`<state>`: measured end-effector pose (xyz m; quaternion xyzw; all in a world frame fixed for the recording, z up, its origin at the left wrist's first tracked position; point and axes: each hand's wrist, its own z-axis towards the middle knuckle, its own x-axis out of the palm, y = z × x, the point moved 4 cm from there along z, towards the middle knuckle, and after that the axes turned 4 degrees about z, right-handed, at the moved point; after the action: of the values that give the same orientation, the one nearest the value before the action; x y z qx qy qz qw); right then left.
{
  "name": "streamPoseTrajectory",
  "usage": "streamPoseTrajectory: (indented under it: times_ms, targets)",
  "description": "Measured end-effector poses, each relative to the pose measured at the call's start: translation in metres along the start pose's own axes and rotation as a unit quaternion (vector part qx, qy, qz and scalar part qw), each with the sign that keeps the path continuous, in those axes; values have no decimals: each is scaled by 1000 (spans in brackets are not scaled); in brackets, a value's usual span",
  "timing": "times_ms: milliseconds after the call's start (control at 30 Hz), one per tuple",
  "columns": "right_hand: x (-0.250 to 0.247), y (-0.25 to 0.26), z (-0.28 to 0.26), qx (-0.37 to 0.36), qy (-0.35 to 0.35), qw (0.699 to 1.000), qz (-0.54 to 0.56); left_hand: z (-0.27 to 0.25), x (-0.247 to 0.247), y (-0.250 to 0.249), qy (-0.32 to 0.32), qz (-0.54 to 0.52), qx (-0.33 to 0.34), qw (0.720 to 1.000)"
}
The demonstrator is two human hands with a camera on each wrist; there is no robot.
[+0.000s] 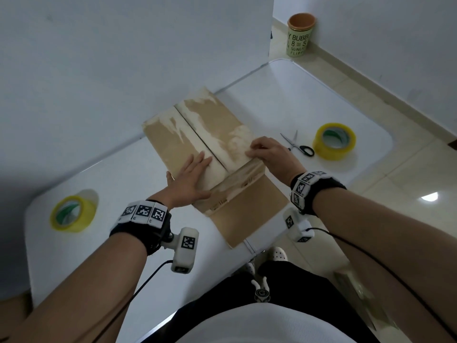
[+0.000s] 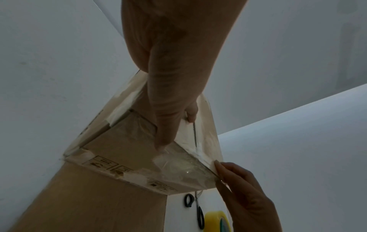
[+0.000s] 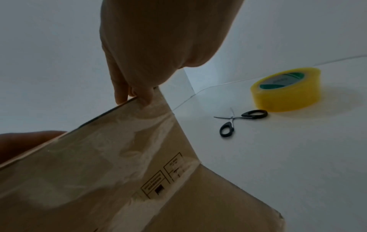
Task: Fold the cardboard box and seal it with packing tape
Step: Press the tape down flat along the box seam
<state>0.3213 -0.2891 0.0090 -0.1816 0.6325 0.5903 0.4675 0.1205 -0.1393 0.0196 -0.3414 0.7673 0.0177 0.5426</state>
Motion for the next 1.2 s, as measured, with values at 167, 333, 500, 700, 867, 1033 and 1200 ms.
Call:
streamPoseTrajectory:
  times_ms: [167, 333, 500, 700, 867, 1033, 1200]
  targets:
    - [-16, 1, 2, -53, -85, 995, -11, 2, -11, -17, 13, 98, -36, 994]
    - [-39, -49, 1, 205, -225, 929, 209, 33, -23, -65, -37, 102, 40, 993]
    - [-14, -70, 1, 358, -63, 790, 493, 76, -7, -100, -1, 82, 48, 995]
    - [3, -70, -6, 371, 25, 641, 672, 83, 10, -101, -6, 91, 12, 996]
    - [7, -73, -7, 363, 51, 633, 682, 85, 1, -104, -64, 101, -5, 993]
    - [9, -78, -7, 360, 15, 654, 665, 87, -8, -107, -89, 140, -21, 986]
    - [15, -80, -4, 353, 7, 676, 647, 88, -7, -103, -97, 166, -17, 981]
